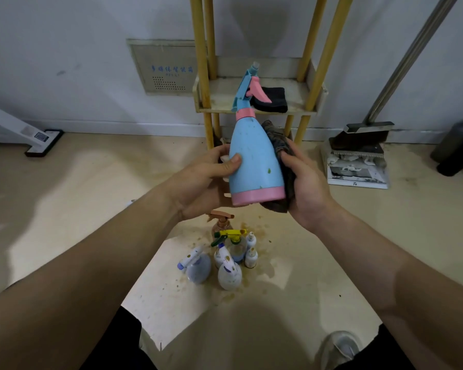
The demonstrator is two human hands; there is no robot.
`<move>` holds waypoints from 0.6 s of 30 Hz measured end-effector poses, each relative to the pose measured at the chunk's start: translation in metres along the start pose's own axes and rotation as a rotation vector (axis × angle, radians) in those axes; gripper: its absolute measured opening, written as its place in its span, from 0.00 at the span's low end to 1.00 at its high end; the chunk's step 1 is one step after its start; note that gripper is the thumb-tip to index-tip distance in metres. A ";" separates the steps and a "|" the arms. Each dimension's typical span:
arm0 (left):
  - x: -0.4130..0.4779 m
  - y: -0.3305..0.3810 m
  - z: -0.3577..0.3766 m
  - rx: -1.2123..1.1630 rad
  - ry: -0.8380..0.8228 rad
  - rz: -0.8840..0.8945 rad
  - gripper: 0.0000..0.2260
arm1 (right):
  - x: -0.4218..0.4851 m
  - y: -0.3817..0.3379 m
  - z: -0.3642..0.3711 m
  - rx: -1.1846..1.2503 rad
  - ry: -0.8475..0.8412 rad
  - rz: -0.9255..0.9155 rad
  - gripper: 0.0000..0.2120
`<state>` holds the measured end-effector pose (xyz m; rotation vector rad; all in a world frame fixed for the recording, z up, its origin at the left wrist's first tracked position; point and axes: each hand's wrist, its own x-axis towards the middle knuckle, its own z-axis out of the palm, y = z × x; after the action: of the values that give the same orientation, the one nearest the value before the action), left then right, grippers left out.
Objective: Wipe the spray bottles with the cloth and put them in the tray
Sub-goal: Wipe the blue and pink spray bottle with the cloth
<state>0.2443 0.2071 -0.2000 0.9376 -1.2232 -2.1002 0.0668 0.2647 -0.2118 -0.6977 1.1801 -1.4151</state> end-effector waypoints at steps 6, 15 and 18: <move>-0.001 -0.003 0.002 0.213 0.039 0.012 0.31 | 0.001 -0.011 0.002 -0.194 -0.034 -0.201 0.18; 0.002 -0.005 0.008 0.344 0.129 0.108 0.23 | -0.002 0.000 0.003 -0.798 -0.088 -0.610 0.24; 0.002 -0.001 0.004 0.326 0.154 0.117 0.22 | -0.009 0.008 0.004 -0.912 -0.145 -0.650 0.24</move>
<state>0.2394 0.2080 -0.2004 1.1155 -1.5271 -1.7340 0.0751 0.2727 -0.2158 -1.9207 1.5503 -1.2363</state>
